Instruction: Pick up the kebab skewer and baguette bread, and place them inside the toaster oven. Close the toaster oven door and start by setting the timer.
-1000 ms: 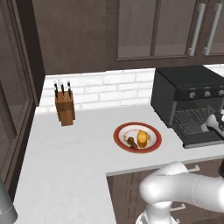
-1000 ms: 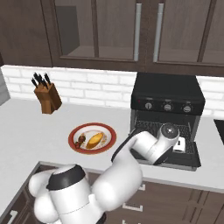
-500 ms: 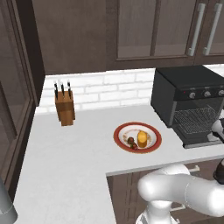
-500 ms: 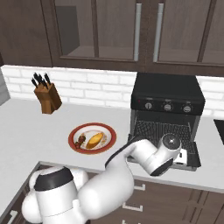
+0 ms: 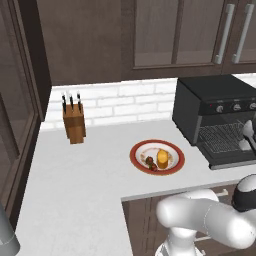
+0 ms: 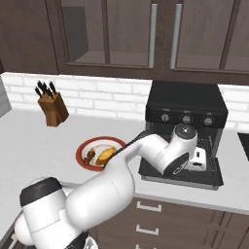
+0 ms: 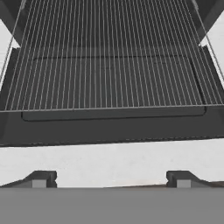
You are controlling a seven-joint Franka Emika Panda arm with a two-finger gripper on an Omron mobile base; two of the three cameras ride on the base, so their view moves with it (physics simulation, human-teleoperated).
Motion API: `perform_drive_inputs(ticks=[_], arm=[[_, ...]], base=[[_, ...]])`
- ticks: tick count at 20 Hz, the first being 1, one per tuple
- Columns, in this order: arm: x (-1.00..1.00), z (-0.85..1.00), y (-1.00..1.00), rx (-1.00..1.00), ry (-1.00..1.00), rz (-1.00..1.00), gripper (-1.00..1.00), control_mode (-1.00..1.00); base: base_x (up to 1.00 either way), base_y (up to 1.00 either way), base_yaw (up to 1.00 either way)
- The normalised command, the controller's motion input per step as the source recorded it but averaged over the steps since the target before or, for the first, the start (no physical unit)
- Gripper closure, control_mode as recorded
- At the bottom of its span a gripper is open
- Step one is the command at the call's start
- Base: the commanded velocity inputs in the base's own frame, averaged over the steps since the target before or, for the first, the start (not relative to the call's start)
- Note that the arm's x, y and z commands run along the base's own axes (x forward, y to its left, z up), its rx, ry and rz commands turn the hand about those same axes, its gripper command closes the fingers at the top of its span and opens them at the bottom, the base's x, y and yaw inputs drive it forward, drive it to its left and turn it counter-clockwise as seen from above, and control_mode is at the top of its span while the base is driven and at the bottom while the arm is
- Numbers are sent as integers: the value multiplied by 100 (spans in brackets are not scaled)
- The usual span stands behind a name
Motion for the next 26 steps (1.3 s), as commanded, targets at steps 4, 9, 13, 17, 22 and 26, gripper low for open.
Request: perform_drive_inputs(ticks=[4,9,13,17,22,26], arm=[[-30,27,63,0,33,0,-100,-100],[-9,6,88,0,18,0,-100,-100],[0,0,67,3,23,2,-100,-100],[0,0,72,2,23,1,-100,-100],[0,-7,59,1,16,2,-100,-100],[4,-6,61,0,17,3,-100,-100]], base=[[0,0,0],[0,0,0],[0,0,0],[0,0,0],[0,0,0],[0,0,0]])
